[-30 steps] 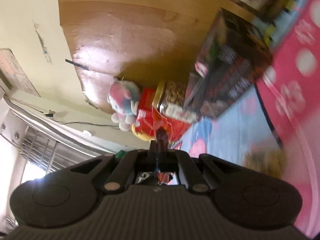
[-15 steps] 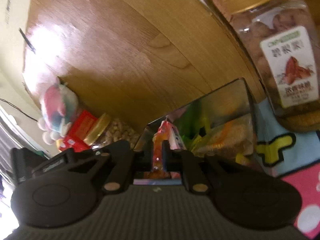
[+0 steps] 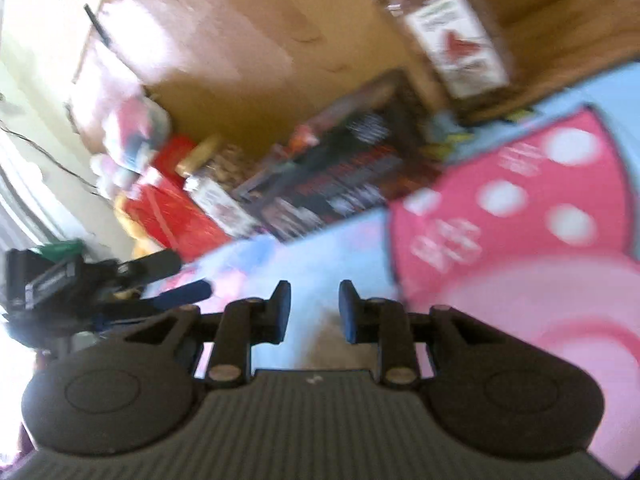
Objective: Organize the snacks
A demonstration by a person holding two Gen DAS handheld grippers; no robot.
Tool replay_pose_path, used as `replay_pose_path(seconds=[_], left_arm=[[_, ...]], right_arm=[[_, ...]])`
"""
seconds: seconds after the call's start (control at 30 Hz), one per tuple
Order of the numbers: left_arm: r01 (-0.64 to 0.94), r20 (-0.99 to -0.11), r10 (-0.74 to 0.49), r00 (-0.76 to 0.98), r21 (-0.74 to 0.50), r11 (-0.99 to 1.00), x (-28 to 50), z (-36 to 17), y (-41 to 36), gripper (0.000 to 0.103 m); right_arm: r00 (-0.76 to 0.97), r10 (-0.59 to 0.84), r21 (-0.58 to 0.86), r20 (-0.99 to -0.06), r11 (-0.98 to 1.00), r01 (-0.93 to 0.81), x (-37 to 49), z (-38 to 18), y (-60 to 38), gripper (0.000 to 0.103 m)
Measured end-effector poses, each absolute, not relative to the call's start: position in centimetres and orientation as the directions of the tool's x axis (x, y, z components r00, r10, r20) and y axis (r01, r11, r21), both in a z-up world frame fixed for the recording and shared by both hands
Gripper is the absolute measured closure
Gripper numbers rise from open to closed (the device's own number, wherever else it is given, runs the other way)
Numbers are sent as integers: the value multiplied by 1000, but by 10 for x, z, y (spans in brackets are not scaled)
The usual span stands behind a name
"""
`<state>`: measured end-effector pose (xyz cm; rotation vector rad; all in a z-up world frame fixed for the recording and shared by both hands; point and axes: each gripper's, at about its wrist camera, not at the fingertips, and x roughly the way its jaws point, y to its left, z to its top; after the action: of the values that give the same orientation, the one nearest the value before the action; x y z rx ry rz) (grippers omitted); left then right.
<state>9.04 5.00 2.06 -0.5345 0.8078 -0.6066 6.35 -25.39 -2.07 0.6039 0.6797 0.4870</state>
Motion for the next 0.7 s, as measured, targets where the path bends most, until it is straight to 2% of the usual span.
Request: replay_pose_path(seconds=[0.2,0.27,0.3,0.5,0.6,0.67,0.7], left_arm=[[280,-530,-714,458,-676,681,82,-1,24,34],[259,-543,-728,419,-697,669,82,-12,16,34],[261,-523,-742,420,-714,650,80,-17,15,32],[182,-470,-774,425,-793,582,80,-24,26,31],[163,-471,-765,439,-796,584,79,-26,29,42],[151,-484,-753,446,-788,596,79,-27,32,61],[138,-478,-754,450,-797,587,79,-27,36,66]], right_arm=[[705,548,661,-451,735,-149,39,-30,-261,70],[698,562,676,-443,721,-151,37,-31,-261,70],[686,585,698,-432,699,-155,37,-34,-260,70],[665,625,765,-408,632,-124,46,-41,-255,81],[634,667,811,-391,575,-105,51,-45,-253,88],[634,670,816,-385,568,-104,50,-44,-250,89],[642,664,812,-383,574,-110,50,-41,-249,89]])
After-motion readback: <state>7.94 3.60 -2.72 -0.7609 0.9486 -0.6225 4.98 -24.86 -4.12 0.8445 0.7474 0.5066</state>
